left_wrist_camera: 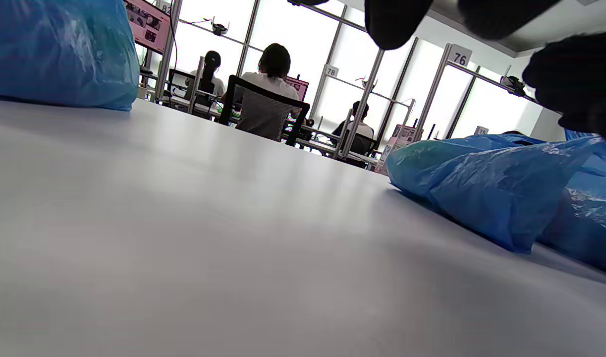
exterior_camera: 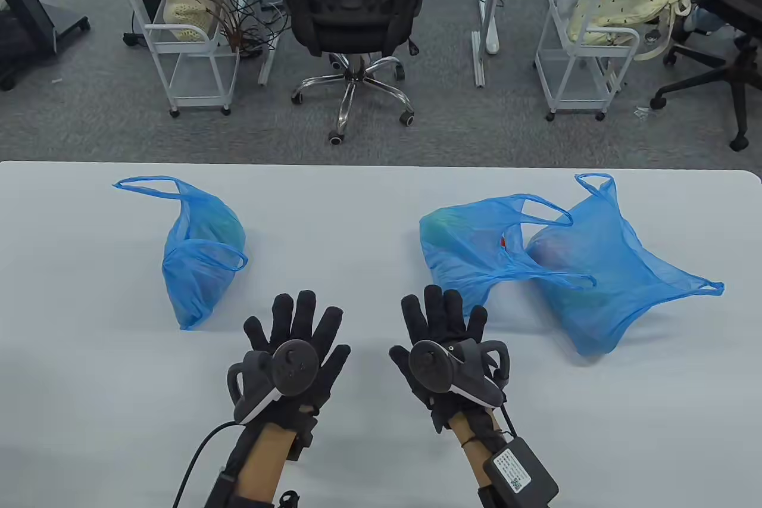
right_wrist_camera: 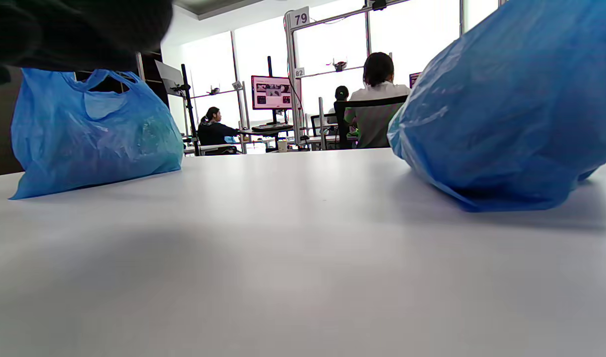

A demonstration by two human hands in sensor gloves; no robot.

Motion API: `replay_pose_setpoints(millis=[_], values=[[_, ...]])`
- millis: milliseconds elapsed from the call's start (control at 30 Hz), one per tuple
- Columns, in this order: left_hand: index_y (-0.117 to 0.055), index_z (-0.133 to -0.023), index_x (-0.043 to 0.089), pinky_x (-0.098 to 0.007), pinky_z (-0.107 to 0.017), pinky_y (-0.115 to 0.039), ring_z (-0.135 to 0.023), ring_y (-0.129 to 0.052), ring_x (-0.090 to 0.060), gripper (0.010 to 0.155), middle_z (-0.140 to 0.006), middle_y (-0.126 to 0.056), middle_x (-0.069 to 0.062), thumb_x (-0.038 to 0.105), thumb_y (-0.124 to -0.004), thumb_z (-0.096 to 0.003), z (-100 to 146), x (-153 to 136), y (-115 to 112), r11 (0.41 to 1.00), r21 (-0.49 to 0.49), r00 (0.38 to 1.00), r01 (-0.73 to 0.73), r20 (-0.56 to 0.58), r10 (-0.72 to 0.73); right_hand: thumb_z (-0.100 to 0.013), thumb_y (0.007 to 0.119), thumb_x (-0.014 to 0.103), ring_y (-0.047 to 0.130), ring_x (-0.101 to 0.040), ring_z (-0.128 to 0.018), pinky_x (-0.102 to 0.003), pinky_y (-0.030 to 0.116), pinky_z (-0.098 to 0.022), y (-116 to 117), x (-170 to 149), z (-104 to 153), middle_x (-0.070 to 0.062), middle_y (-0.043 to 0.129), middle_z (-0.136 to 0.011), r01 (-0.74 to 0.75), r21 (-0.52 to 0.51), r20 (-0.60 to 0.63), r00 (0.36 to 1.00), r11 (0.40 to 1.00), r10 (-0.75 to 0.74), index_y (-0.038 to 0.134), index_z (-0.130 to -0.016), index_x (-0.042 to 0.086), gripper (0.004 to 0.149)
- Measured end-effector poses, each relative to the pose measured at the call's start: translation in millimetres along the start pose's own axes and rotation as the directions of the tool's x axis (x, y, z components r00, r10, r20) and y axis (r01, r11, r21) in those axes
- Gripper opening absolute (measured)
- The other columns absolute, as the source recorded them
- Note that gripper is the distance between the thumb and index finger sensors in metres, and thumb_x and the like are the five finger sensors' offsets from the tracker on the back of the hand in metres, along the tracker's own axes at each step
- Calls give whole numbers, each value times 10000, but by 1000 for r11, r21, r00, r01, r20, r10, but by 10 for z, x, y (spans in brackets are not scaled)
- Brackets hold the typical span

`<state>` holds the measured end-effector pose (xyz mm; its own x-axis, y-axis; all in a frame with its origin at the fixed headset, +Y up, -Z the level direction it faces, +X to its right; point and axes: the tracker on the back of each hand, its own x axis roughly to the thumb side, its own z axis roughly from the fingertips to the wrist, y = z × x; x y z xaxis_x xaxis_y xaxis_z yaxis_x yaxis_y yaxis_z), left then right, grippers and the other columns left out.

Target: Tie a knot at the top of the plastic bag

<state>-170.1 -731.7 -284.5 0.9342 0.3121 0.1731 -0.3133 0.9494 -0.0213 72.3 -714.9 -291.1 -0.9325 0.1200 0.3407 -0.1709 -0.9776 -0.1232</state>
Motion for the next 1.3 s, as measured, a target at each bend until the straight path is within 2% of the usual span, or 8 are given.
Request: replay_pose_setpoints(millis=[333,433,1067,1200,1300], values=[[-444,-1152,478,-719,-662,-54,-1147,-87,-345,618,-1308,-194,25,663,-506,-565,0,-1,6,1000,5,1000,-2,1,2,-528,687,557,306,-584,-1008,-787,256,-563,-6,-12,3,-270,297,-1111,-18,1,0,1000,1000,18,320,-1109,138,805],[-447,-1152,474,-720,-661,-55,-1145,-88,-349,618,-1307,-196,22,660,-508,-565,4,-9,2,1000,3,1000,-4,-2,4,-526,688,557,313,-583,-1006,-786,261,-563,-34,-35,1,-270,304,-1109,-16,-35,-9,1000,999,16,328,-1107,137,802],[-439,-1151,477,-719,-660,-53,-1143,-85,-346,617,-1305,-185,26,658,-510,-566,0,-18,14,1000,12,1000,8,-12,-7,-526,690,555,306,-583,-1008,-787,258,-562,-49,-69,27,-269,300,-1110,-17,-21,-30,999,1000,17,328,-1108,138,802],[-440,-1152,476,-719,-661,-56,-1144,-87,-347,617,-1305,-186,28,658,-508,-566,-2,-18,12,1000,8,1000,9,-12,-9,-525,695,552,309,-579,-1008,-784,262,-567,-92,-82,26,-267,306,-1110,-19,-60,-28,999,998,17,336,-1107,137,800],[-441,-1152,474,-719,-661,-55,-1143,-86,-348,616,-1305,-186,24,657,-509,-568,-2,-15,7,1000,-1,1000,3,-11,-3,-518,707,544,341,-574,-1005,-779,285,-571,-169,-123,33,-258,340,-1108,-22,-162,-33,999,987,17,366,-1100,134,789]])
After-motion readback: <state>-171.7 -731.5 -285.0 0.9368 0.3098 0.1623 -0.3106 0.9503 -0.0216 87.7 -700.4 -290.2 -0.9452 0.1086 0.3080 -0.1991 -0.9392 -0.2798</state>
